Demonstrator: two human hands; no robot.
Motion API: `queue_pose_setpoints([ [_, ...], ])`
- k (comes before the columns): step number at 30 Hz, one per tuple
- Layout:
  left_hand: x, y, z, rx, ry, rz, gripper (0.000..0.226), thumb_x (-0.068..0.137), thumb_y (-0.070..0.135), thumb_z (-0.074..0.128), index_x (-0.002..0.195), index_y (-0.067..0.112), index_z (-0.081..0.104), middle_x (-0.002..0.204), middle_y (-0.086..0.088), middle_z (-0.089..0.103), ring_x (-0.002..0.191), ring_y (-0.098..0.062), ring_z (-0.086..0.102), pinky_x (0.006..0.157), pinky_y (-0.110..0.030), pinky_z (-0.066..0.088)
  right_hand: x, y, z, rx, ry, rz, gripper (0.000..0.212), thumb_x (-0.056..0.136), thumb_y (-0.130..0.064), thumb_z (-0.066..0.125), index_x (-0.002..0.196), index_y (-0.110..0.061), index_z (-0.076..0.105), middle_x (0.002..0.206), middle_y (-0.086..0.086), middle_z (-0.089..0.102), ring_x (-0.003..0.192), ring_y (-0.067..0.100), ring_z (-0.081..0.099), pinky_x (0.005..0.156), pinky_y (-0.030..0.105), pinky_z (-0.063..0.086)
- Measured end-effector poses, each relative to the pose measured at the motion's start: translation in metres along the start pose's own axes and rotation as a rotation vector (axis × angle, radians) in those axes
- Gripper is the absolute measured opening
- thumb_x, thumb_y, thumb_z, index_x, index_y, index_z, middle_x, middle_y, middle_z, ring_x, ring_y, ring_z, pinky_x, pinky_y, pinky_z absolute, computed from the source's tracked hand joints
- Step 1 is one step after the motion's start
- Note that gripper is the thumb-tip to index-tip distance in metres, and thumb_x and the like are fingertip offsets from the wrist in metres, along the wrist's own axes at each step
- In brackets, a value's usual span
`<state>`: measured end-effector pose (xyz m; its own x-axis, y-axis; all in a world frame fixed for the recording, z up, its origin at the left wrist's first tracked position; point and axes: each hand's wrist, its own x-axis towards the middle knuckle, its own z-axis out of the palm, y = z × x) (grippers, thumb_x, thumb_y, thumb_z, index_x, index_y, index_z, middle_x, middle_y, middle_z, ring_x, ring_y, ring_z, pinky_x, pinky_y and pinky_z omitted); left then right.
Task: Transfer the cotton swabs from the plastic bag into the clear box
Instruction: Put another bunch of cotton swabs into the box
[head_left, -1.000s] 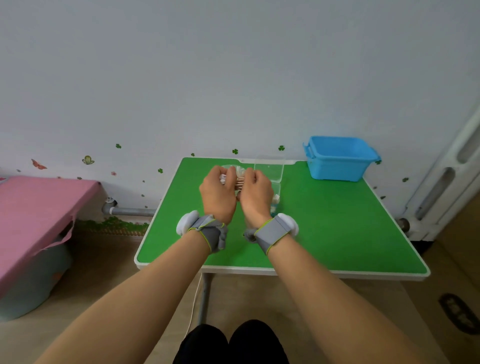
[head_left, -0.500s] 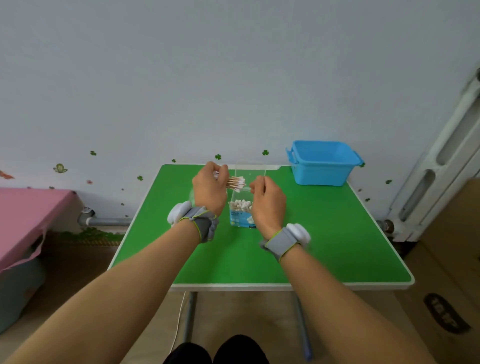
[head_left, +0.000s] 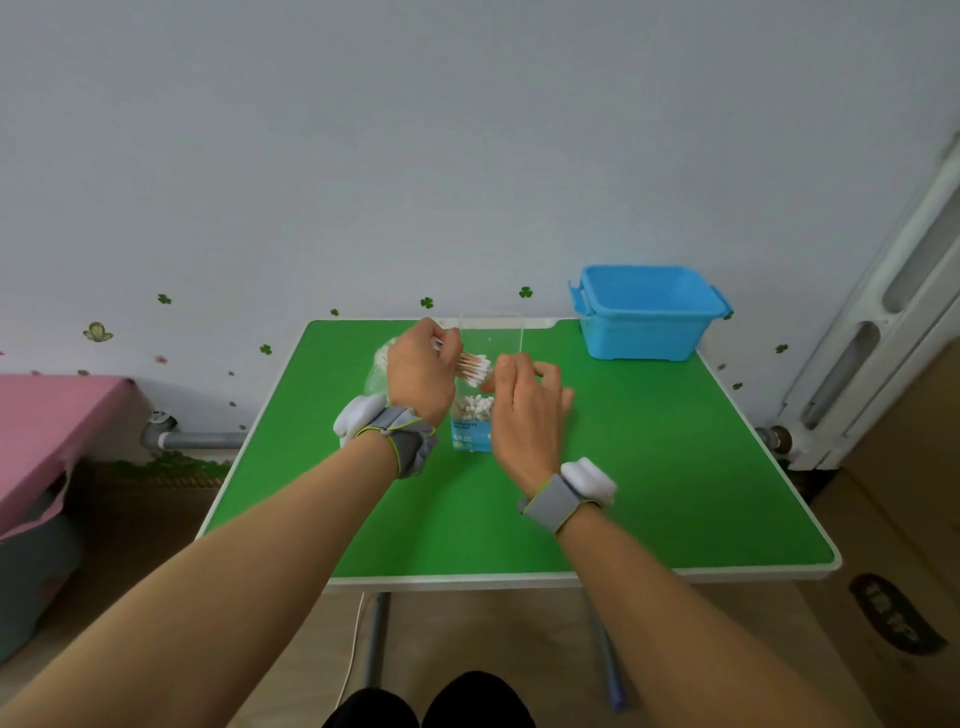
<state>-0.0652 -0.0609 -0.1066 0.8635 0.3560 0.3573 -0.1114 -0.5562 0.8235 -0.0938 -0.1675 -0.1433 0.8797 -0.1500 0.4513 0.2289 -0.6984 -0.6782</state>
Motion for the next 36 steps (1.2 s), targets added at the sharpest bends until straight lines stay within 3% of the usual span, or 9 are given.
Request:
queue_pose_setpoints([
  [6, 0.002, -0.004, -0.002, 0.048, -0.007, -0.006, 0.025, 0.093, 0.021, 0.052, 0.085, -0.001, 0.06, 0.085, -0.02, 0.067, 0.078, -0.032, 0.06, 0.068, -0.039, 0.048, -0.003, 0.005, 0.003, -0.037, -0.051, -0.032, 0.057, 0.103, -0.039, 0.021, 0.087, -0.019, 0.072, 0.09, -0.003, 0.068, 0.114, 0.014, 0.038, 0.088, 0.029, 0.017],
  [12, 0.0, 0.0, -0.003, 0.105, -0.019, 0.027, 0.026, 0.094, 0.022, 0.051, 0.088, -0.003, 0.058, 0.089, -0.021, 0.065, 0.082, -0.036, 0.059, 0.072, -0.043, 0.048, -0.005, 0.006, 0.007, -0.035, -0.083, -0.01, 0.06, 0.102, -0.044, 0.019, 0.088, -0.018, 0.071, 0.094, -0.005, 0.064, 0.114, 0.015, 0.034, 0.091, 0.032, 0.018],
  [28, -0.017, -0.014, -0.012, 0.236, -0.01, 0.499, 0.025, 0.092, 0.016, 0.059, 0.082, -0.006, 0.058, 0.083, -0.018, 0.057, 0.062, -0.03, 0.049, 0.054, -0.033, 0.035, -0.008, 0.0, 0.019, 0.018, 0.117, 0.088, 0.051, 0.102, -0.033, 0.032, 0.073, -0.011, 0.067, 0.083, 0.001, 0.066, 0.111, 0.02, 0.041, 0.086, 0.03, 0.018],
  [36, -0.015, -0.015, -0.014, 0.232, -0.102, 0.535, 0.023, 0.09, 0.019, 0.061, 0.079, 0.0, 0.055, 0.076, -0.012, 0.06, 0.062, -0.028, 0.053, 0.054, -0.038, 0.045, -0.008, -0.002, 0.021, 0.063, 0.186, 0.068, 0.056, 0.099, -0.032, 0.03, 0.067, -0.006, 0.067, 0.079, 0.005, 0.068, 0.105, 0.026, 0.046, 0.084, 0.031, 0.021],
])
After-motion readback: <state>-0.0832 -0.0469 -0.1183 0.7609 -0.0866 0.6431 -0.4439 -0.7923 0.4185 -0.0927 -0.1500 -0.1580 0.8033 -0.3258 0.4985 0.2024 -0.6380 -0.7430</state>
